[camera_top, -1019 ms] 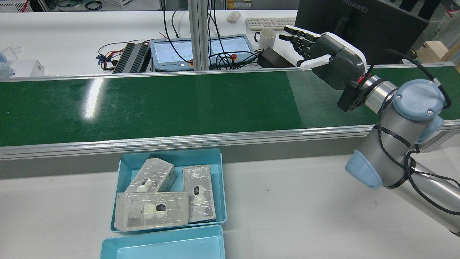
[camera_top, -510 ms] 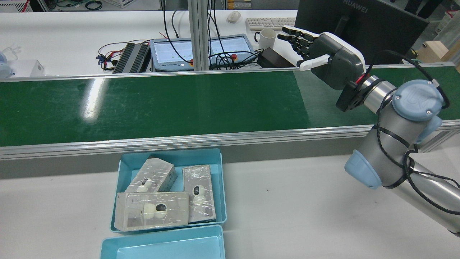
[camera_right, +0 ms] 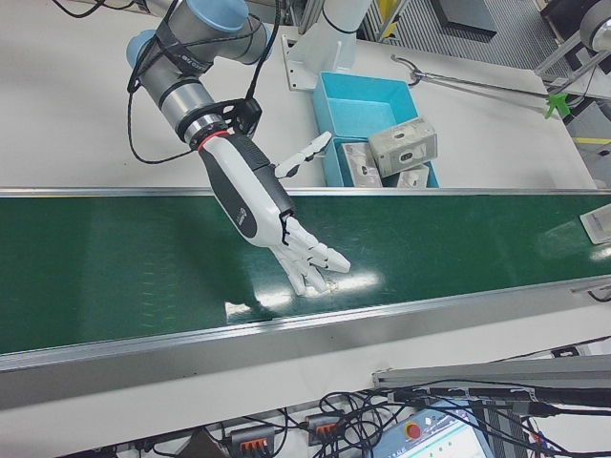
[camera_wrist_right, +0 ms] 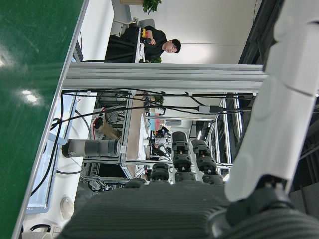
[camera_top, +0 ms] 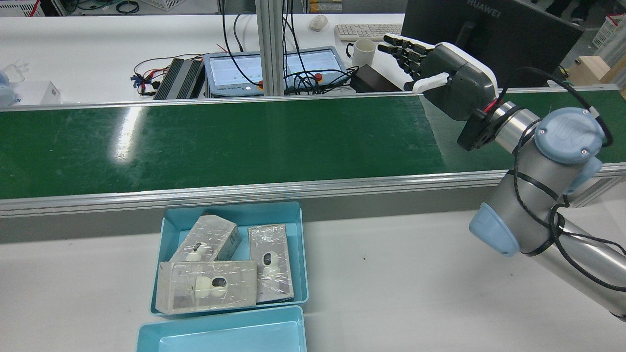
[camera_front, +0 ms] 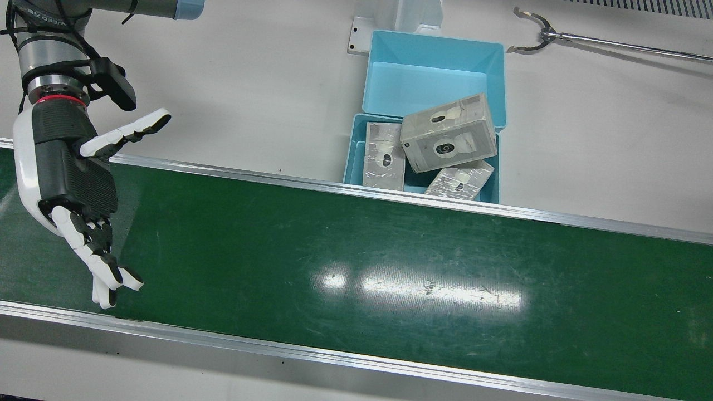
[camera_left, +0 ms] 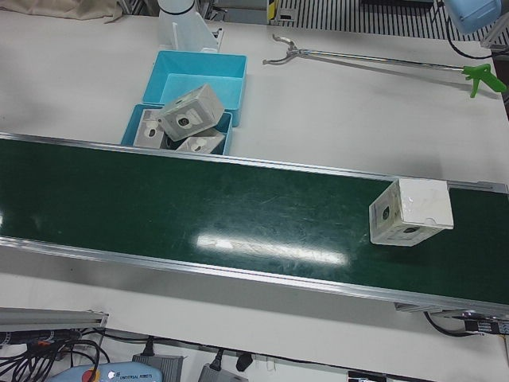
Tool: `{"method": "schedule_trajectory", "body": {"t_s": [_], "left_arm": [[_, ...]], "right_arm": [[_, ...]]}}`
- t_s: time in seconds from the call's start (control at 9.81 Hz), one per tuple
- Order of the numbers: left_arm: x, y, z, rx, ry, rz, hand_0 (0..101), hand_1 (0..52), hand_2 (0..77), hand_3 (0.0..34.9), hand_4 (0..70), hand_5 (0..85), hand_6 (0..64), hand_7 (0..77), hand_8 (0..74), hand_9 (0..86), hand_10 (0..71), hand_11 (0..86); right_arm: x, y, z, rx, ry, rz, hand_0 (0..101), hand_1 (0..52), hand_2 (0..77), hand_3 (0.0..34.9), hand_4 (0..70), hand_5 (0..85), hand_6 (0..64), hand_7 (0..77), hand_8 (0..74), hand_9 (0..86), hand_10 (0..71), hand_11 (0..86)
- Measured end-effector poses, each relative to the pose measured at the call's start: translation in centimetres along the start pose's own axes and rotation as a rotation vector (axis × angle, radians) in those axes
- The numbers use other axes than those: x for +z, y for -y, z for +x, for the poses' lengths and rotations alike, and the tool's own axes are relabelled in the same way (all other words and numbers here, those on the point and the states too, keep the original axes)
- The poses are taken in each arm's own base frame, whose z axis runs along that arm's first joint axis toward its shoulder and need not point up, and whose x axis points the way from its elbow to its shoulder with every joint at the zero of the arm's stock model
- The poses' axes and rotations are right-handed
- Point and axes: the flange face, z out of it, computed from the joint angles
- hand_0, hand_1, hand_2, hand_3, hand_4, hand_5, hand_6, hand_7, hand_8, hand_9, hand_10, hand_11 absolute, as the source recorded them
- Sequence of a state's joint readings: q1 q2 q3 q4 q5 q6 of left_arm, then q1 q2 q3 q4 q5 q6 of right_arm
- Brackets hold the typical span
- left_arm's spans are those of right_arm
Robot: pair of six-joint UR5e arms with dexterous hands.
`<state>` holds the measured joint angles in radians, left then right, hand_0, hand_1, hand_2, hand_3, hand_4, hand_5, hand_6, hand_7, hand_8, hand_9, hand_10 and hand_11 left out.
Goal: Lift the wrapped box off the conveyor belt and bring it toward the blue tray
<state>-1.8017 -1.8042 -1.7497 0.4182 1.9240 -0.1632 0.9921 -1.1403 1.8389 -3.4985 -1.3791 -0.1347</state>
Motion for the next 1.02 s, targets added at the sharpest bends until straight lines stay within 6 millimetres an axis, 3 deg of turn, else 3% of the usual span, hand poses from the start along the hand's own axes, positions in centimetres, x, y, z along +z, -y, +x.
{"method": "schedule_trajectory", "body": {"t_s": [1.02], "left_arm": [[0.00, 0.00, 0.00, 0.000, 0.000, 0.000, 0, 0.0, 1.1, 0.0, 0.0, 0.5, 0.5, 0.5, 0.5, 0.5, 0.5, 0.5]], "right_arm": [[0.15, -0.14, 0.43, 0.003, -0.006, -0.003, 45, 8.2, 3.3, 0.0, 13.6, 8.2, 6.5, 14.7, 4.9, 4.4, 0.0, 1.1]]}}
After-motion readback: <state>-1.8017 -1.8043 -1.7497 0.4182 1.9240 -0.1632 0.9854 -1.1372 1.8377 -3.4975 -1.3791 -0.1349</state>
